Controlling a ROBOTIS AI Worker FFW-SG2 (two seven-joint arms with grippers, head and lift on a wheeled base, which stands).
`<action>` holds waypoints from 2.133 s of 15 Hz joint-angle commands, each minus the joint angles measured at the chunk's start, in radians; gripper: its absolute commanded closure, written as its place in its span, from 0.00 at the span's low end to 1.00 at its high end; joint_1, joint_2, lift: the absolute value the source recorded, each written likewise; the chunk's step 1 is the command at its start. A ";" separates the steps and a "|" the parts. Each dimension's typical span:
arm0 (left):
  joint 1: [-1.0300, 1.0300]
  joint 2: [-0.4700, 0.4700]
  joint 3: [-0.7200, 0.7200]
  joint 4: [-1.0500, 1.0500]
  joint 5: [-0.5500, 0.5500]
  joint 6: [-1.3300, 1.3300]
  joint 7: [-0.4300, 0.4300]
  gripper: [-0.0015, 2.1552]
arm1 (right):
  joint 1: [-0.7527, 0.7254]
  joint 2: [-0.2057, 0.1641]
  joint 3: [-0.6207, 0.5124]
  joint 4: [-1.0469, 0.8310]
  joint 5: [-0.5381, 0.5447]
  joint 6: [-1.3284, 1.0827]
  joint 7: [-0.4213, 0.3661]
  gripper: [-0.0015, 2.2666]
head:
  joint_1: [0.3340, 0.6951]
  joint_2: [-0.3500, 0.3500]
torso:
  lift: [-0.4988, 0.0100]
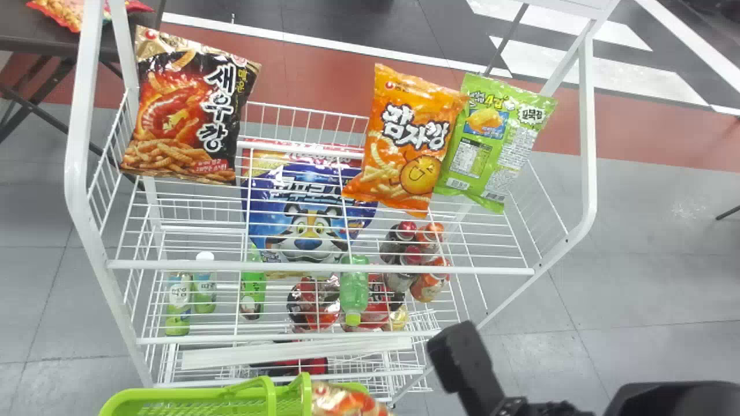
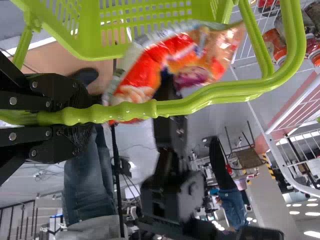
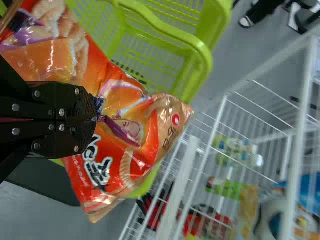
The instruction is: Hold basket handle with left hand then pick Saewookkang with right hand and place into basket
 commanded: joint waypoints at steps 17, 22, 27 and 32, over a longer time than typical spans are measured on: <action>0.003 0.003 0.011 -0.006 0.002 0.025 -0.023 0.85 | -0.075 0.036 0.104 0.269 0.138 -0.273 0.102 0.03 | 1.00 0.00 | 0.94; 0.003 0.003 0.018 -0.003 0.002 0.028 -0.023 0.85 | 0.014 0.108 -0.120 0.111 0.071 -0.295 0.138 0.03 | 1.00 0.00 | 0.94; 0.003 0.000 0.021 0.008 0.005 0.013 -0.023 0.85 | 0.100 0.185 -0.183 0.097 0.115 -0.813 0.124 0.03 | 1.00 0.00 | 0.94; 0.005 -0.002 0.023 0.037 0.011 -0.018 -0.035 0.85 | 0.137 0.222 -0.147 0.187 0.218 -1.209 0.113 0.04 | 1.00 0.00 | 0.94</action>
